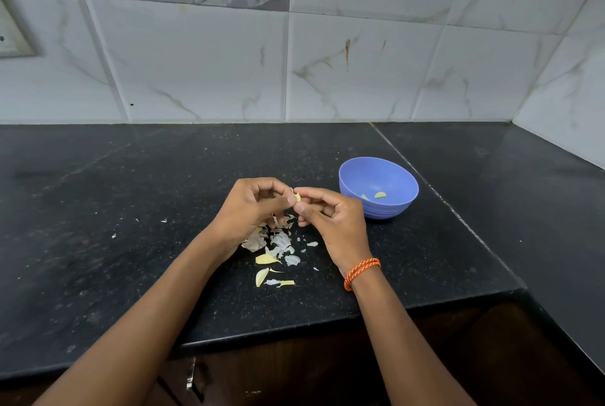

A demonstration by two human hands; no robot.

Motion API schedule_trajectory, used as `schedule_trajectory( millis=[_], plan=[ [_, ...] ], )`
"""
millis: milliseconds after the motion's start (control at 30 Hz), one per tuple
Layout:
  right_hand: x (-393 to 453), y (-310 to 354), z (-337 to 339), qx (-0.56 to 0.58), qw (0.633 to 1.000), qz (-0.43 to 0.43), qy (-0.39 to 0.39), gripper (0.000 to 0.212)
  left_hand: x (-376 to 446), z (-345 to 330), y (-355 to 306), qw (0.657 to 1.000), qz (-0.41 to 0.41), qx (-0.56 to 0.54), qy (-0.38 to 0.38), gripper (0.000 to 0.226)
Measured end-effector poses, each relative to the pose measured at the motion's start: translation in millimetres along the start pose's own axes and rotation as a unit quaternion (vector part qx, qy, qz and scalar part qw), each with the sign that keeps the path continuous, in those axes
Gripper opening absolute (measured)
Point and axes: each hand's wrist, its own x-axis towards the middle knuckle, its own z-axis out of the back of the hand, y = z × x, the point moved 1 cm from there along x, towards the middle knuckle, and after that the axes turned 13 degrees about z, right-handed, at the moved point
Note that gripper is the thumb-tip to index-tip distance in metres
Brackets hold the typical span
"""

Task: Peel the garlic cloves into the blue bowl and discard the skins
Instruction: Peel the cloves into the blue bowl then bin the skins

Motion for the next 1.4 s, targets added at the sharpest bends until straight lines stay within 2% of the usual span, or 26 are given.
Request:
schedule_trajectory(
  millis=[567, 767, 1000, 1100, 1233, 1400],
  plan=[
    [0, 4, 0, -0.009, 1.0, -0.011, -0.002, 0.009, 6, -9, 5, 0.996, -0.036, 0.081, -0.026, 0.019],
    [1, 4, -1, 0.017, 1.0, -0.013, 0.004, 0.014, 5, -7, 3, 0.999, -0.026, 0.028, -0.014, 0.018],
    [1, 2, 1, 0.027, 1.0, -0.012, -0.01, 0.016, 4, 0, 4, 0.998, -0.046, 0.011, -0.05, 0.012],
    [1, 0, 0, -0.011, 0.999, 0.001, -0.031, 0.019, 5, 3, 6, 0.994, -0.06, 0.052, -0.078, 0.016],
    [-1, -2, -1, -0.089, 0.994, 0.052, -0.03, 0.021, 11, 6, 13, 0.971, -0.085, 0.178, -0.136, 0.013],
    [-2, 1, -4, -0.104, 0.993, 0.051, -0.026, 0.018, 11, 5, 16, 0.951, -0.1, 0.244, -0.159, 0.011]
  ],
)
